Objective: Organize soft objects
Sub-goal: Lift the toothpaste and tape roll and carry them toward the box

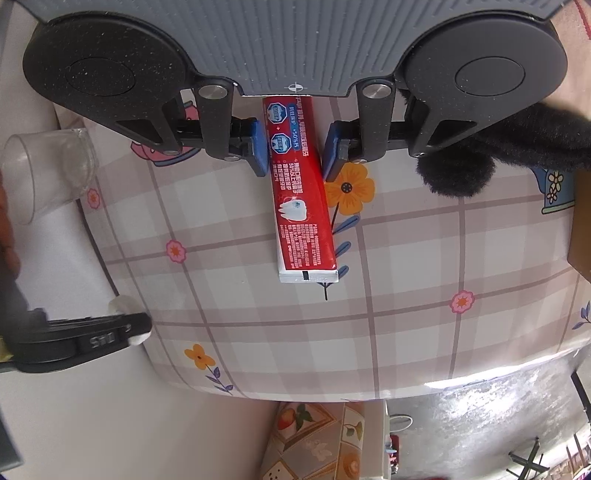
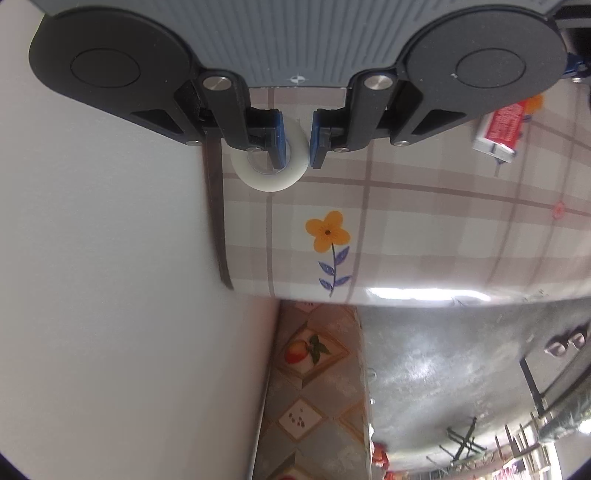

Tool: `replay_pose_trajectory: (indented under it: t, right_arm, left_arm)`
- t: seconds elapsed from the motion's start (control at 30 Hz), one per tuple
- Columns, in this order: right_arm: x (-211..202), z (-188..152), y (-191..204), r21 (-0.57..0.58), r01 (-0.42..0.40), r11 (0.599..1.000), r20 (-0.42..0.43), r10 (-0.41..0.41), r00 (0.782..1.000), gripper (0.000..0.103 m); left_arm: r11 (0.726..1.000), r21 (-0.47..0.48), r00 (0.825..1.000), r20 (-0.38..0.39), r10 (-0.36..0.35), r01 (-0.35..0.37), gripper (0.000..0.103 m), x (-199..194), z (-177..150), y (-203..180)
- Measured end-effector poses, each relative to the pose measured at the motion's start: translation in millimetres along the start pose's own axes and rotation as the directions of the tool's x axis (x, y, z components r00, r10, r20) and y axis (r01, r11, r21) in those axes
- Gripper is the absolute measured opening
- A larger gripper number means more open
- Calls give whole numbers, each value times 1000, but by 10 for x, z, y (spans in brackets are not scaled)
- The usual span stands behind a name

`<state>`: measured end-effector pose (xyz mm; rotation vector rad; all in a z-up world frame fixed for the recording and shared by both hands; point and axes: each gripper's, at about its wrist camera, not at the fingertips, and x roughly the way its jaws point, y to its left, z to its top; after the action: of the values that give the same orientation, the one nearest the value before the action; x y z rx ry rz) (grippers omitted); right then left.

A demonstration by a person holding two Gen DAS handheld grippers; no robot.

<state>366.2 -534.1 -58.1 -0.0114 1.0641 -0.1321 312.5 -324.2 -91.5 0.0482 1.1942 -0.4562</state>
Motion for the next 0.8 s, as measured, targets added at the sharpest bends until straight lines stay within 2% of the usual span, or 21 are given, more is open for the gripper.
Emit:
replay_pose_trajectory:
  t: [0.17, 0.3, 0.53, 0.67, 0.73, 0.8]
  right_arm:
    - [-513, -81, 14, -1, -43, 999, 99, 43, 994, 15]
    - [-946, -199, 55, -4, -61, 998, 184, 60, 981, 15]
    - [-1647, -454, 150, -10, -42, 999, 314, 43, 948, 15]
    - [-2042, -679, 175, 5, -41, 999, 385, 36, 922, 15]
    - [-2207, -780, 182, 12, -48, 999, 413, 39, 910, 15]
    - [-2334, -879, 184, 24, -55, 998, 429, 40, 902, 15]
  left_arm:
    - [1000, 3, 1000, 1, -21, 21, 30, -65, -23, -1]
    - [1000, 3, 999, 20, -29, 28, 29, -237, -79, -6]
    - [998, 16, 995, 73, -65, 64, 27, -685, -228, -74]
    - [996, 28, 988, 124, -87, 84, 24, -1016, -365, -60]
    - [995, 38, 984, 145, -99, 95, 15, -1153, -418, -58]
    - [994, 43, 981, 163, -107, 101, 11, -1280, -473, -36]
